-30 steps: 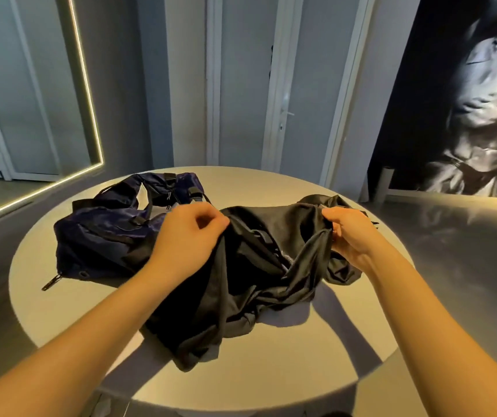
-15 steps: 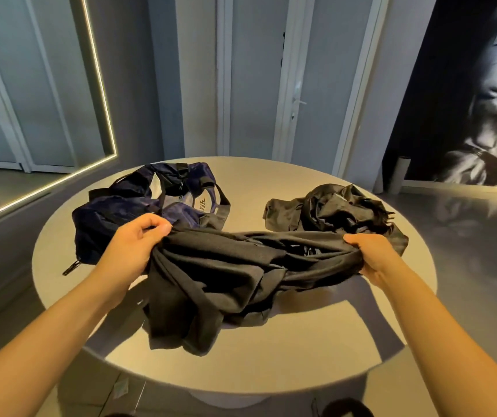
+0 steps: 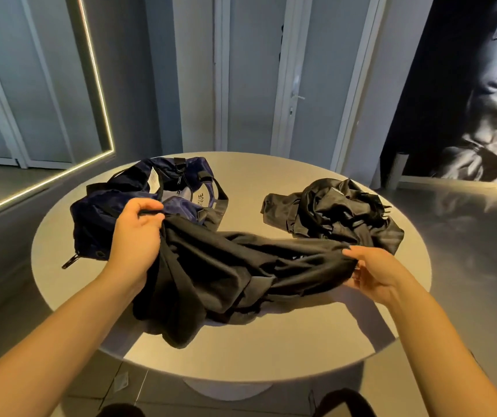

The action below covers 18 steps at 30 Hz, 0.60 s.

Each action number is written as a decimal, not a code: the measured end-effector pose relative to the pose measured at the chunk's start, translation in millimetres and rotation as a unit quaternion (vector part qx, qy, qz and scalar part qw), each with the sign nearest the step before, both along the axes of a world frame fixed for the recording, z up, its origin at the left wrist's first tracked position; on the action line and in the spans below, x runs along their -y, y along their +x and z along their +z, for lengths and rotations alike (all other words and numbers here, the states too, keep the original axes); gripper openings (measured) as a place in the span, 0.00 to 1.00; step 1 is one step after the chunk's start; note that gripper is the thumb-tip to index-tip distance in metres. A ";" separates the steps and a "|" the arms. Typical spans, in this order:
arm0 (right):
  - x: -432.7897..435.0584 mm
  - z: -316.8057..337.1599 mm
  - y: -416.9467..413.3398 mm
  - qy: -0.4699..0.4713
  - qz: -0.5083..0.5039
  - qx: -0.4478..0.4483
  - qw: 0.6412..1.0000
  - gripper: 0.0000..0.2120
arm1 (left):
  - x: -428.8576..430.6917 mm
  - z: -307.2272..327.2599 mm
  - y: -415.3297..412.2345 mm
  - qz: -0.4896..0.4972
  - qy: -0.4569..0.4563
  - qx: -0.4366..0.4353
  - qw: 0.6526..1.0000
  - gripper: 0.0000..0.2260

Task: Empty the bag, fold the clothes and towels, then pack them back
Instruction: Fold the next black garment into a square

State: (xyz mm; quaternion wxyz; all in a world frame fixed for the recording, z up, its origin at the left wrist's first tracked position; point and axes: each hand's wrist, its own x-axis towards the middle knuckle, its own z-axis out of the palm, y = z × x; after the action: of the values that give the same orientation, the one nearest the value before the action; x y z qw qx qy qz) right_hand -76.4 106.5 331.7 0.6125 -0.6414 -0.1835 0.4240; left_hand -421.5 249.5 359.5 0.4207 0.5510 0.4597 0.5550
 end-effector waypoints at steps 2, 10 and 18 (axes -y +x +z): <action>-8.0 24.7 -1.3 0.037 -0.036 0.005 0.999 0.06 | 2.2 22.1 6.1 0.000 0.048 -0.015 0.999 0.10; -19.6 144.9 -12.6 0.217 -0.026 0.069 0.973 0.09 | 4.6 138.6 6.0 0.083 0.378 -0.029 0.922 0.09; -20.5 110.1 -4.0 0.118 -0.047 0.132 0.983 0.15 | -29.1 76.4 -1.7 0.081 0.435 -0.234 0.866 0.14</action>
State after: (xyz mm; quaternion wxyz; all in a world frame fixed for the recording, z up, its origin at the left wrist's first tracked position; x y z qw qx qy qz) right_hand -80.4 127.0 441.9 0.6732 -0.6229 -0.2811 0.2823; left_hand -423.1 278.6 435.9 -0.0278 0.7528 0.3000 0.5852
